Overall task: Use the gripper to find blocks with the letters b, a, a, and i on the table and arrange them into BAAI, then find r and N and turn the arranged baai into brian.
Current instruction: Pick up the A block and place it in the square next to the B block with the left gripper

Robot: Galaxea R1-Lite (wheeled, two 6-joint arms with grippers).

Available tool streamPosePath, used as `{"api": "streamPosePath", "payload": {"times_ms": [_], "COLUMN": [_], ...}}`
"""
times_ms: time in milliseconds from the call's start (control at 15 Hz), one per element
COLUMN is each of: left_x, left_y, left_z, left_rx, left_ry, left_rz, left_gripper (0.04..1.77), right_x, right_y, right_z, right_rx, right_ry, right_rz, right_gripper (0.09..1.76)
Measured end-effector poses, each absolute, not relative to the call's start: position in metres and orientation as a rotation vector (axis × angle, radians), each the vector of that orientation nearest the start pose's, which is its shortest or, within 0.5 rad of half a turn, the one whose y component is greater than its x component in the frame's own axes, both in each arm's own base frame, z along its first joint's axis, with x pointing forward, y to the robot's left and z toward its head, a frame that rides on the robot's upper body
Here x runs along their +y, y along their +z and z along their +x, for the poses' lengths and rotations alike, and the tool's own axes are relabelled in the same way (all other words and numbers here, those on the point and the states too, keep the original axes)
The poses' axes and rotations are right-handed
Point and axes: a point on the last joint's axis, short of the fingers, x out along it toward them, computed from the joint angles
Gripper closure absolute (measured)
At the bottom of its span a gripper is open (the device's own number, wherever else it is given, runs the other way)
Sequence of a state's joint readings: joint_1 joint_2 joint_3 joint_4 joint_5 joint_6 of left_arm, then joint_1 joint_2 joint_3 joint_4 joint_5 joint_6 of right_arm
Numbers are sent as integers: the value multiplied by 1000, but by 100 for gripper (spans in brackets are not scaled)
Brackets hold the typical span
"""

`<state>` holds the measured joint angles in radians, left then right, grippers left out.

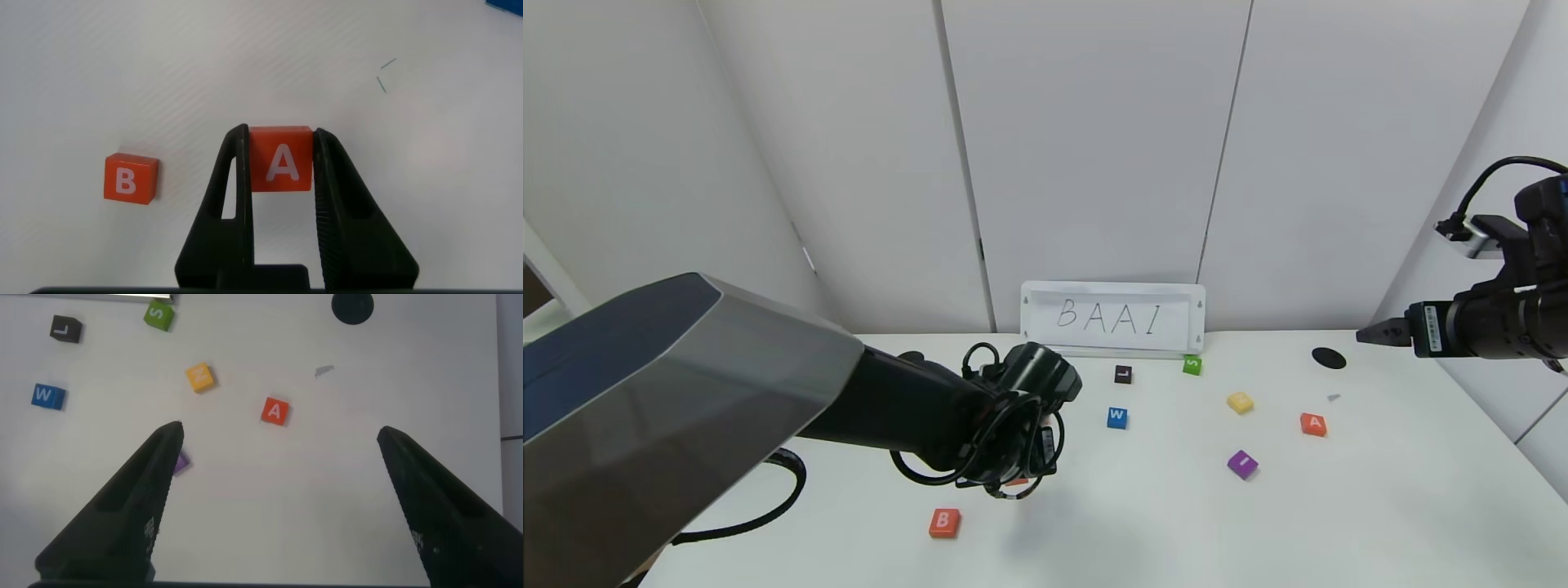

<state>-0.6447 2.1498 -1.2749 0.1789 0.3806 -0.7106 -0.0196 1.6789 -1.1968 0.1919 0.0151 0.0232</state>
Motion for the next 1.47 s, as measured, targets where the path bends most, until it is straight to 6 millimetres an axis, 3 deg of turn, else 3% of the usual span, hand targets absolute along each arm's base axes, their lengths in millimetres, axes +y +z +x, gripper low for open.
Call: {"api": "streamPosePath", "payload": {"times_ms": [400, 1467], "left_x": [-218, -232], "left_y": [66, 36], "left_z": [305, 299], "left_rx": [975, 1048], "left_ry": [50, -2], "left_rz": [-121, -83], "left_gripper": [132, 132], "right_x": [-6, -6], "right_y": [220, 216], "right_z": [302, 305], "right_rx": [675, 688], "right_ry": [-14, -15], "right_rz": [34, 33], "right_gripper": [14, 14]}}
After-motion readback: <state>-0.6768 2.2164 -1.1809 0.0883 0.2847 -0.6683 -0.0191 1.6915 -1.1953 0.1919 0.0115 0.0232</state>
